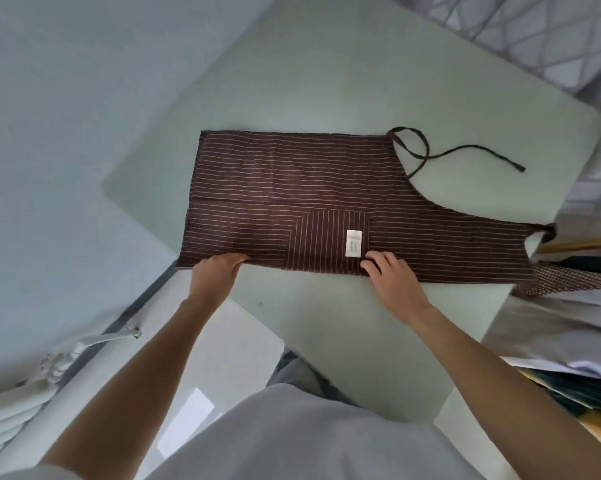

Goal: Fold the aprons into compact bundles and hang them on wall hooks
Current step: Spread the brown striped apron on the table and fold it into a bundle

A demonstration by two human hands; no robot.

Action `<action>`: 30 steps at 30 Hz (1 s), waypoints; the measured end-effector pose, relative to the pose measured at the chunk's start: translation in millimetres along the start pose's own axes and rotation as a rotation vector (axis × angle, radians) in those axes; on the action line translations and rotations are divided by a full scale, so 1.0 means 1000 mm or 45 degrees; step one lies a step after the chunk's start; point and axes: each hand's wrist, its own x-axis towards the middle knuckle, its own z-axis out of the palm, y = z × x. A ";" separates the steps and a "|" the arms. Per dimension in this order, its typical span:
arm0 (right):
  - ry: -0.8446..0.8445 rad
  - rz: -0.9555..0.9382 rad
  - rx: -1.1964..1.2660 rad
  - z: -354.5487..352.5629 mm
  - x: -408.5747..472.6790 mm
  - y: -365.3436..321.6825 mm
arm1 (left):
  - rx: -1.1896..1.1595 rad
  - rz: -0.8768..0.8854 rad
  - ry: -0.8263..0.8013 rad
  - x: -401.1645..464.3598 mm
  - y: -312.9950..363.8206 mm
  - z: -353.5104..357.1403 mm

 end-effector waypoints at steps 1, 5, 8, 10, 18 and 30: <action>0.003 0.028 0.009 -0.001 -0.005 0.000 | 0.006 -0.009 -0.007 -0.009 0.003 0.000; -0.051 0.283 0.164 -0.008 -0.029 0.005 | -0.030 -0.056 -0.031 -0.045 0.016 0.001; 0.048 0.300 0.101 -0.015 -0.060 0.009 | -0.022 -0.106 -0.037 -0.070 0.027 0.001; 0.131 0.358 0.027 -0.022 -0.079 0.016 | -0.031 -0.172 0.003 -0.083 0.031 0.000; 0.364 0.243 0.161 -0.079 -0.027 0.059 | -0.128 -0.230 0.269 -0.034 0.027 -0.044; 0.174 0.456 -0.123 -0.091 0.135 0.096 | -0.007 -0.268 0.063 0.108 -0.025 -0.047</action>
